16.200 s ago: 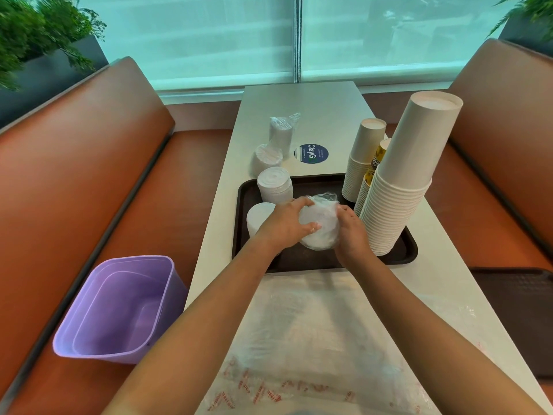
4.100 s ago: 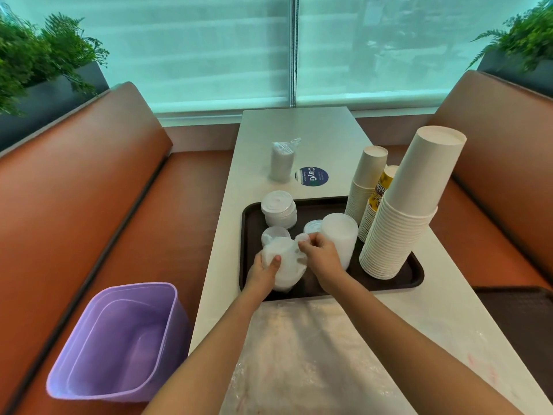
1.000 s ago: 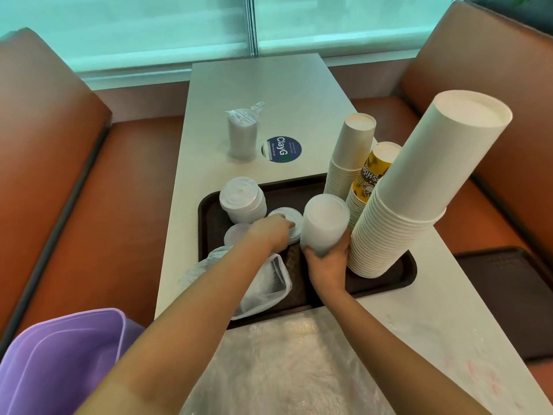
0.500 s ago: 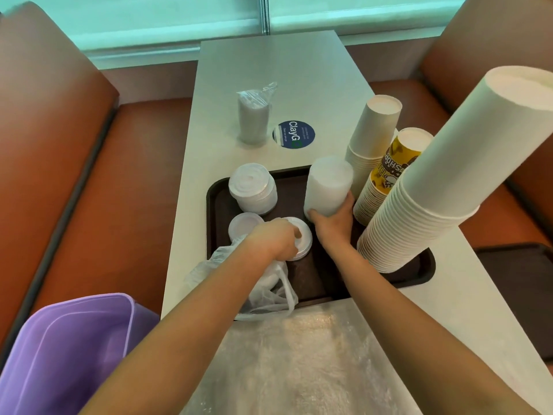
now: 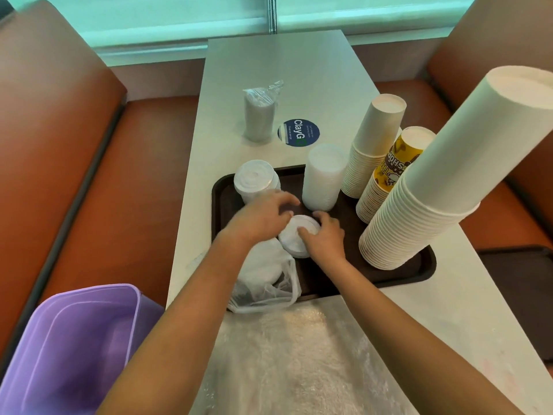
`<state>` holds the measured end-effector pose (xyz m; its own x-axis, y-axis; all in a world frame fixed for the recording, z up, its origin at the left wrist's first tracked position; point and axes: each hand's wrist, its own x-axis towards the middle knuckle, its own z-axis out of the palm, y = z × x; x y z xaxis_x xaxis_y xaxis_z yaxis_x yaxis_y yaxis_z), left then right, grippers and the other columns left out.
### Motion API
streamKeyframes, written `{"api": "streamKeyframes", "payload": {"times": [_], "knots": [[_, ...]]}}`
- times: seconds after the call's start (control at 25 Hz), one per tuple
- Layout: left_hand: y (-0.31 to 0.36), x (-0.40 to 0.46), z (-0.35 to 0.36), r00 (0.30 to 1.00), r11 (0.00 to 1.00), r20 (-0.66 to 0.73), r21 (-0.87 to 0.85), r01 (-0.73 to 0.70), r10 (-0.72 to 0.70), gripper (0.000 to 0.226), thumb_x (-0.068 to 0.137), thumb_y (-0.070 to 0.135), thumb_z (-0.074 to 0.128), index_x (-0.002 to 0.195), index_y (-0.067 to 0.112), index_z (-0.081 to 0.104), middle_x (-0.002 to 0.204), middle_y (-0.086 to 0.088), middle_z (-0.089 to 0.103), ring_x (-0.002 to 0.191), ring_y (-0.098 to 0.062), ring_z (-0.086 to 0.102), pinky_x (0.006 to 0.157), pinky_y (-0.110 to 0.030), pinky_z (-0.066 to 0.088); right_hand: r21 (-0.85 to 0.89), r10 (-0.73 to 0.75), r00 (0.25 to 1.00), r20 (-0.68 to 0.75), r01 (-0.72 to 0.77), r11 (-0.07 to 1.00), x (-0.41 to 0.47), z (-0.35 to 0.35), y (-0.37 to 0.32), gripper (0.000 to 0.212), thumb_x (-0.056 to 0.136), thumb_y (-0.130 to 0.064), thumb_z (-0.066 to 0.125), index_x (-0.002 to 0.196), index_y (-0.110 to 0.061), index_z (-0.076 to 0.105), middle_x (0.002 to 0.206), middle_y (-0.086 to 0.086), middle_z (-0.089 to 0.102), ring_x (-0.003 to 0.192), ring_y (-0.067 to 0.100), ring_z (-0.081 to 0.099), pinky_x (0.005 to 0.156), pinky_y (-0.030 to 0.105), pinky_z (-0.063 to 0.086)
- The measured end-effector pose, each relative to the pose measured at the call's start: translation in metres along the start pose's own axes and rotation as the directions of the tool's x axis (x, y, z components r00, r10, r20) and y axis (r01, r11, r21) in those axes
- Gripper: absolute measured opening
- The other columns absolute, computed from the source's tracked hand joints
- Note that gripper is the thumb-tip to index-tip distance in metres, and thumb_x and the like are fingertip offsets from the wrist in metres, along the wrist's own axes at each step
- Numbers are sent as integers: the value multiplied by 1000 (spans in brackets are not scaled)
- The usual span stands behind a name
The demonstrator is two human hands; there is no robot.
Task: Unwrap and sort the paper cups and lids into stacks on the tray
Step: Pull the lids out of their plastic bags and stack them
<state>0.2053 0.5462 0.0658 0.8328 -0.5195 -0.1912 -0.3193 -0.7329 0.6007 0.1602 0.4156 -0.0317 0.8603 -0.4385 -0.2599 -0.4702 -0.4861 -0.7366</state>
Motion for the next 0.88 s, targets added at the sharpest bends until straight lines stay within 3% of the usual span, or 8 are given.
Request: {"api": "streamKeyframes", "payload": {"times": [0.08,0.16,0.32,0.4,0.48,0.6,0.72,0.88], "knots": [[6,-19,-16,984,994,-173,-101,29,-46,15,91,15,57,103,17,66,99,8,60,84,-7,57,81,-17,41,-196,-61,992,107,81,977,-7,1,6,48,90,-33,57,136,-25,45,141,8,36,128,29,33,106,41,33],[12,-43,-31,966,989,-232,-120,85,-111,7,88,13,59,84,16,64,76,9,58,66,-3,54,64,-16,43,-228,-51,993,109,75,971,-13,-5,9,47,91,-33,56,136,-26,45,141,7,35,127,29,33,105,41,35],[19,-84,-42,931,952,202,39,302,-304,17,88,7,52,84,12,68,75,2,66,62,-4,60,58,-14,47,-315,-61,997,54,75,946,-28,-18,12,46,92,-35,55,136,-24,46,143,8,34,127,31,33,104,41,35],[17,-92,-26,909,945,280,199,259,-308,27,90,2,48,96,16,71,89,5,68,77,-5,62,73,-17,49,-132,-185,979,-86,173,976,-44,-21,4,38,92,-35,55,127,-19,55,134,8,44,121,28,40,100,38,37],[11,-92,-4,971,951,148,276,141,-187,35,91,-2,45,109,18,68,105,5,65,95,-10,60,84,-18,45,211,-256,964,-71,266,941,-63,-25,-15,31,91,-38,57,112,-16,62,113,4,58,106,20,53,88,30,43],[1,-88,17,988,977,-147,202,75,-45,28,95,4,46,110,15,67,108,-4,67,94,-16,61,85,-26,49,325,-202,934,294,101,940,-81,-27,-40,30,88,-39,61,105,-15,62,88,-2,63,82,12,58,65,22,44],[-10,-83,28,974,962,-227,262,80,-19,24,95,20,52,115,18,64,116,-2,64,102,-18,60,86,-29,47,422,32,939,342,-184,888,-77,-28,-45,6,88,-10,62,85,-16,61,85,6,62,73,16,57,60,26,47],[-28,-84,36,955,904,-170,318,286,-242,44,91,32,54,134,23,47,128,-3,56,114,-21,54,92,-31,43,726,274,877,395,-480,493,-77,-32,-50,27,89,12,39,82,-10,53,82,15,53,66,23,52,58,32,46]]}}
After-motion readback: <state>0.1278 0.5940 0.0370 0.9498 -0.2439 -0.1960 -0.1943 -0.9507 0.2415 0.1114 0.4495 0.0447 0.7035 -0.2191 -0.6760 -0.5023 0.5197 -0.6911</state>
